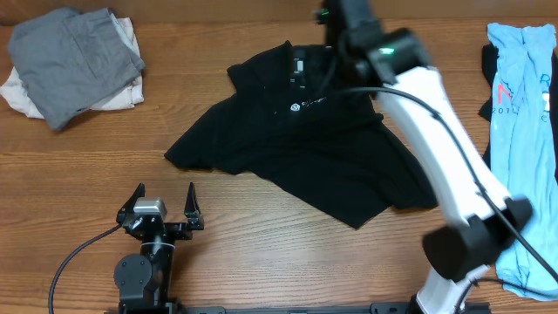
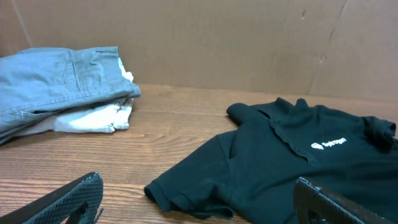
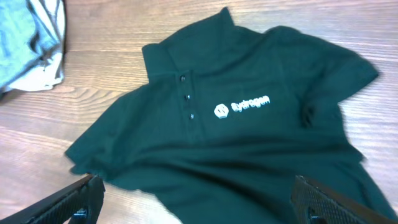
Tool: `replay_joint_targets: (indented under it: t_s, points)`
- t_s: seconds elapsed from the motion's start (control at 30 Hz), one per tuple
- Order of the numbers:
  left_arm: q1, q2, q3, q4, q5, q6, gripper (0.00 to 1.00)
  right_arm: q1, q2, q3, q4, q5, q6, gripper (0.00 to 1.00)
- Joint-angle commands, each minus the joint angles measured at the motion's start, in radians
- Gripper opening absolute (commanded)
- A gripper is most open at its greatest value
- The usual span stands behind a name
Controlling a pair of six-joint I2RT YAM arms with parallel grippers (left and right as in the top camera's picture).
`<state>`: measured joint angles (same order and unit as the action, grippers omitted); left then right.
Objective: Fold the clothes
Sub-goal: 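Drag the black polo leftward and drop it at table center, then withdraw the right gripper to the shirt's right side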
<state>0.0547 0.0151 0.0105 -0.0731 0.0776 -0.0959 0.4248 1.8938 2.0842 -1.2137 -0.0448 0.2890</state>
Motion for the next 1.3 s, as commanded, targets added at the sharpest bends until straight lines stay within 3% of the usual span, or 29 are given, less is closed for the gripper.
replay_joint_targets:
  t_s: [0.0, 0.17, 0.3, 0.5, 0.93, 1.27]
  points:
    - [0.008, -0.011, -0.006, 0.003, 0.0, 0.022, 1.0, -0.012, -0.034, 0.021, -0.086, 0.032, -0.008, 0.96]
    - [0.008, -0.011, -0.006, 0.003, 0.0, 0.022, 1.0, -0.069, -0.034, 0.014, -0.248, 0.18, 0.193, 1.0]
    - [0.008, -0.011, -0.006, 0.003, 0.0, 0.022, 1.0, -0.163, -0.034, 0.014, -0.377, 0.182, 0.306, 1.0]
    - [0.008, -0.011, -0.006, 0.003, 0.0, 0.022, 1.0, -0.258, -0.037, 0.009, -0.48, 0.171, 0.272, 1.0]
    - [0.008, -0.011, -0.006, 0.002, -0.043, 0.023, 1.0, -0.226, -0.252, 0.005, -0.48, 0.132, 0.241, 1.0]
    - [0.008, -0.011, -0.006, 0.003, -0.034, -0.019, 1.0, -0.216, -0.334, -0.297, -0.453, 0.124, 0.247, 1.0]
